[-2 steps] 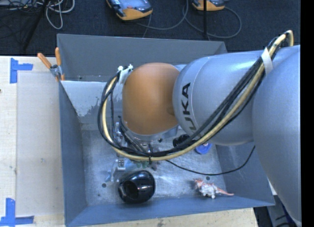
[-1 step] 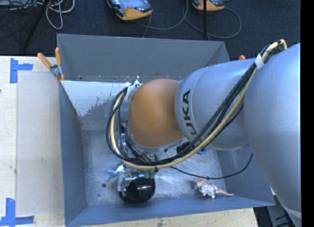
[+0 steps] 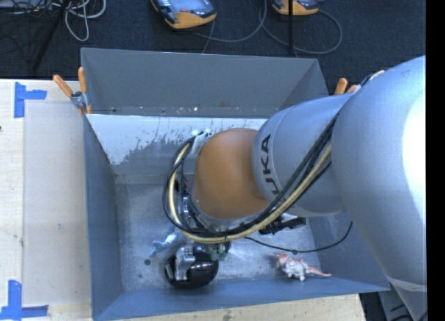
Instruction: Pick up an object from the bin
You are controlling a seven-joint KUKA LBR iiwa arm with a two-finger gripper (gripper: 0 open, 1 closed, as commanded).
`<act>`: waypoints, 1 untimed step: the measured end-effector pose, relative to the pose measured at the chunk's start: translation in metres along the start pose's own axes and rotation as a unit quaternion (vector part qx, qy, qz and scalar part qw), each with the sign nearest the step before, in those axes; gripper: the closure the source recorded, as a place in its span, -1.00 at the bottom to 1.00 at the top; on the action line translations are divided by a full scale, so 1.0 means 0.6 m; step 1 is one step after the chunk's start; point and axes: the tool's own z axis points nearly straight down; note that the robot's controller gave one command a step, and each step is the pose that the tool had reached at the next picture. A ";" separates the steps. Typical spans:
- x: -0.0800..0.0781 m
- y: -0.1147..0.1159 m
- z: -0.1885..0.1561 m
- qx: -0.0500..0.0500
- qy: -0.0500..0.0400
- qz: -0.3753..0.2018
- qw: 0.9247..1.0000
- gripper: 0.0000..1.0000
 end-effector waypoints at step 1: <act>-0.003 -0.003 0.003 0.000 -0.005 0.018 1.000 1.00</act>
Offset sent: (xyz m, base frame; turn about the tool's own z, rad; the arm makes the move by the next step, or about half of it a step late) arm 0.0000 0.0000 0.0000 0.0000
